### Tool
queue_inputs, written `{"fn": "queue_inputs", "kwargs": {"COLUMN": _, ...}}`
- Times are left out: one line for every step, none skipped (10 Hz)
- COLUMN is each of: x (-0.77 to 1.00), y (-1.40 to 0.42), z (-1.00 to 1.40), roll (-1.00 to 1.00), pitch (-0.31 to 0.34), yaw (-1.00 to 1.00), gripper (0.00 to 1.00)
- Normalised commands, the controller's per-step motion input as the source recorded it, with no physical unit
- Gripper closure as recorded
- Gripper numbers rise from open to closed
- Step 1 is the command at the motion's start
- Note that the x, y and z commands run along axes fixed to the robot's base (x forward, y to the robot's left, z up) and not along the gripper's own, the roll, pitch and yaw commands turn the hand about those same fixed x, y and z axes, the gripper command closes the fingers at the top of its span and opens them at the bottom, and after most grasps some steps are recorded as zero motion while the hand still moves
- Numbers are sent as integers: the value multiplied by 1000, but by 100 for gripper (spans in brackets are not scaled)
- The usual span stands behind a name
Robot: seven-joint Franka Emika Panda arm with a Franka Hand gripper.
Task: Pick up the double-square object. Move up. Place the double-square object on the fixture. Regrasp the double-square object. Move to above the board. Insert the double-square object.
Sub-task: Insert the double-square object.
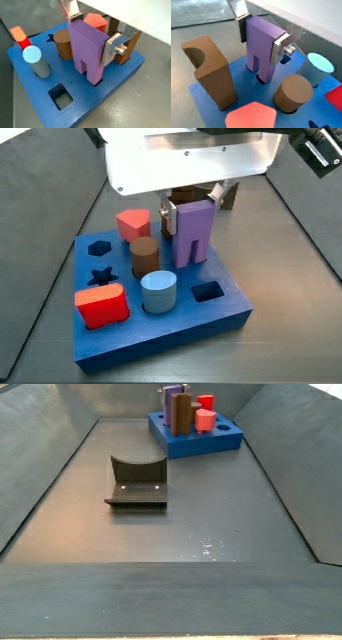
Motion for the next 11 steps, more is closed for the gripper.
{"fn": "queue_inputs", "kwargs": {"x": 0, "y": 0, "z": -86, "roll": 100, "pitch": 19, "yaw": -194, "gripper": 100}}
{"fn": "queue_inputs", "kwargs": {"x": -3, "y": 0, "z": -89, "roll": 0, "pitch": 13, "yaw": -337, "gripper": 100}}
{"fn": "queue_inputs", "kwargs": {"x": -157, "y": 23, "z": -169, "roll": 0, "pitch": 0, "yaw": -434, "gripper": 100}}
{"fn": "queue_inputs", "kwargs": {"x": -117, "y": 0, "z": -237, "roll": -13, "pitch": 0, "yaw": -414, "gripper": 100}}
{"fn": "queue_inputs", "kwargs": {"x": -57, "y": 0, "z": -360, "roll": 0, "pitch": -10, "yaw": -271, "gripper": 100}}
{"fn": "queue_inputs", "kwargs": {"x": -46, "y": 0, "z": -517, "roll": 26, "pitch": -91, "yaw": 0, "gripper": 100}}
{"fn": "queue_inputs", "kwargs": {"x": 0, "y": -29, "z": -757, "roll": 11, "pitch": -171, "yaw": 0, "gripper": 100}}
{"fn": "queue_inputs", "kwargs": {"x": 0, "y": -49, "z": -886, "roll": 0, "pitch": -191, "yaw": 0, "gripper": 100}}
{"fn": "queue_inputs", "kwargs": {"x": 0, "y": -43, "z": -800, "roll": 0, "pitch": -196, "yaw": 0, "gripper": 100}}
{"fn": "queue_inputs", "kwargs": {"x": 0, "y": 0, "z": -303, "roll": -11, "pitch": -77, "yaw": 0, "gripper": 100}}
{"fn": "queue_inputs", "kwargs": {"x": 0, "y": 63, "z": 0, "roll": -57, "pitch": 0, "yaw": 0, "gripper": 100}}
